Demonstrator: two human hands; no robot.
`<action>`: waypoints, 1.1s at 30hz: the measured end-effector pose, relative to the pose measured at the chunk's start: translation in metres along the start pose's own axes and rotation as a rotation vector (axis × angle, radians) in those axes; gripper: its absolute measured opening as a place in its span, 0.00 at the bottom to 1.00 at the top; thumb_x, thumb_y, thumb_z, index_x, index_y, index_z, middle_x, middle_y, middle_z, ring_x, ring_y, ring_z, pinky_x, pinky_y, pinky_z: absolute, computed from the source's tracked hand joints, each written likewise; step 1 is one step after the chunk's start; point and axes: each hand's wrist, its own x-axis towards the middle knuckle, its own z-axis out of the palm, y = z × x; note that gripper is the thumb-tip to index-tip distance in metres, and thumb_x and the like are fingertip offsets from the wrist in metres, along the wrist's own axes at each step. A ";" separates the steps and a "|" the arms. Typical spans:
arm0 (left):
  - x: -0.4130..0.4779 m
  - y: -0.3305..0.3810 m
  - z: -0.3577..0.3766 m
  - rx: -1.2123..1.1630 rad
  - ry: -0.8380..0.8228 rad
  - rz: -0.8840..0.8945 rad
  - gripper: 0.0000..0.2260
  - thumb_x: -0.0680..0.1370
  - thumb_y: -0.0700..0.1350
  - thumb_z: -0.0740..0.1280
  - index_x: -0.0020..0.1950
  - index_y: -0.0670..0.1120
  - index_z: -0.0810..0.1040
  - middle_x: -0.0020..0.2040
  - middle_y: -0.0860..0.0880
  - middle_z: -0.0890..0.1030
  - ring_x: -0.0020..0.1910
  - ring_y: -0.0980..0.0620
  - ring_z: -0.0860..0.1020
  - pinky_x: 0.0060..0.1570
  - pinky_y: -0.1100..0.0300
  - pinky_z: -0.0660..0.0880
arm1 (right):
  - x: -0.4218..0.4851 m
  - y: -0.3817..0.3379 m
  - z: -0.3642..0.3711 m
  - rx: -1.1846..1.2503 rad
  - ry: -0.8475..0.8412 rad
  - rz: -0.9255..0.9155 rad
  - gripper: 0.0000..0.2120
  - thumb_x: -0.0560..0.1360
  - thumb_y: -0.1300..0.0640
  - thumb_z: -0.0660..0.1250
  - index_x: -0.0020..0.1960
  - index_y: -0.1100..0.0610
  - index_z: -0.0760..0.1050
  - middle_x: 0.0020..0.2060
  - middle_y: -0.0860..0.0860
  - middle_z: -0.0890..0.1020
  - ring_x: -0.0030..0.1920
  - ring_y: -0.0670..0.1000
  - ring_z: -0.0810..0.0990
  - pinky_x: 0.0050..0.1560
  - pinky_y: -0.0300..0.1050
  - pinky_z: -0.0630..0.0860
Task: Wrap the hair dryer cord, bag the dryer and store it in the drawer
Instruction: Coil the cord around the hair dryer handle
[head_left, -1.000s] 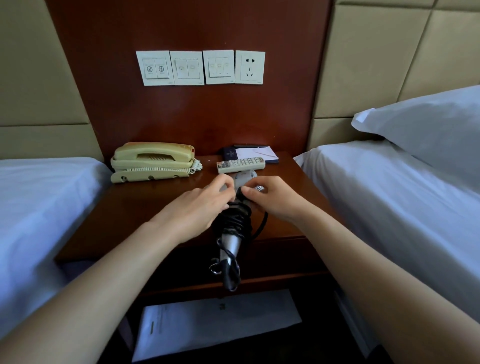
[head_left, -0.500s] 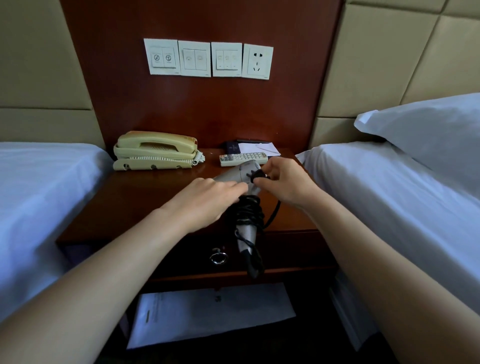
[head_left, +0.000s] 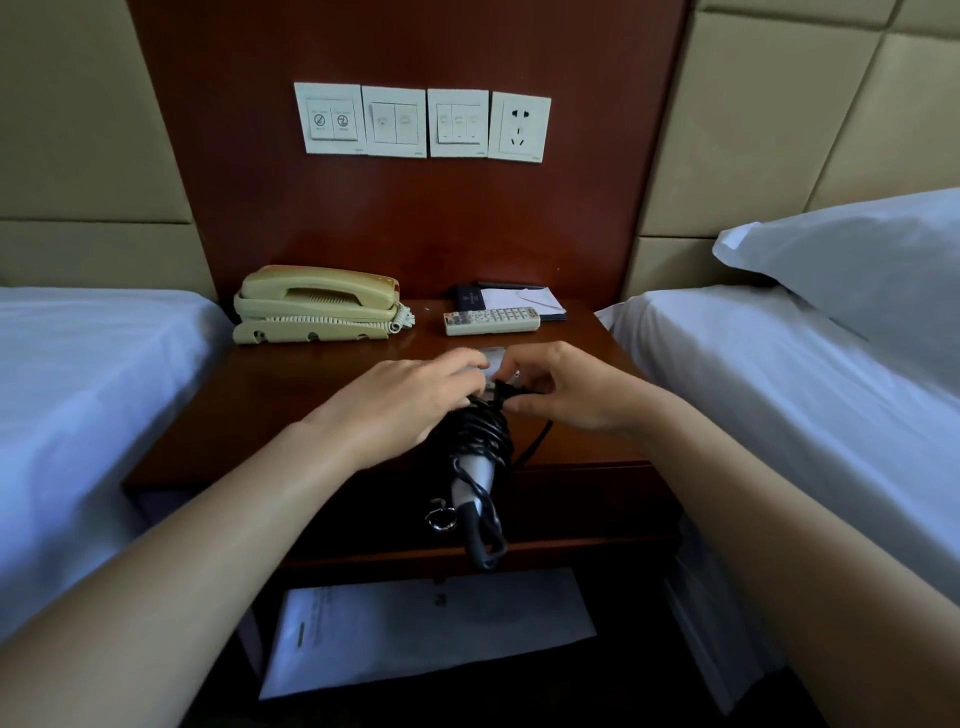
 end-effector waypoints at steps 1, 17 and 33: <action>0.000 0.000 0.000 -0.033 0.003 -0.020 0.06 0.79 0.40 0.63 0.56 0.44 0.73 0.60 0.48 0.76 0.45 0.43 0.81 0.37 0.50 0.75 | 0.000 0.000 -0.001 0.036 -0.011 -0.008 0.07 0.72 0.58 0.70 0.46 0.49 0.74 0.36 0.51 0.78 0.38 0.48 0.73 0.43 0.43 0.69; -0.002 -0.009 0.010 -0.387 -0.066 -0.208 0.05 0.80 0.43 0.60 0.55 0.46 0.68 0.51 0.52 0.77 0.51 0.53 0.74 0.50 0.58 0.70 | 0.010 0.011 0.010 0.409 -0.183 0.078 0.05 0.71 0.51 0.66 0.46 0.44 0.76 0.55 0.64 0.79 0.54 0.56 0.76 0.64 0.55 0.68; 0.005 -0.015 0.024 -0.027 -0.085 -0.075 0.17 0.80 0.53 0.50 0.58 0.48 0.74 0.51 0.52 0.77 0.54 0.50 0.74 0.55 0.60 0.67 | 0.013 0.008 0.028 0.032 0.278 0.201 0.06 0.73 0.53 0.69 0.39 0.54 0.80 0.37 0.49 0.83 0.42 0.50 0.80 0.46 0.46 0.76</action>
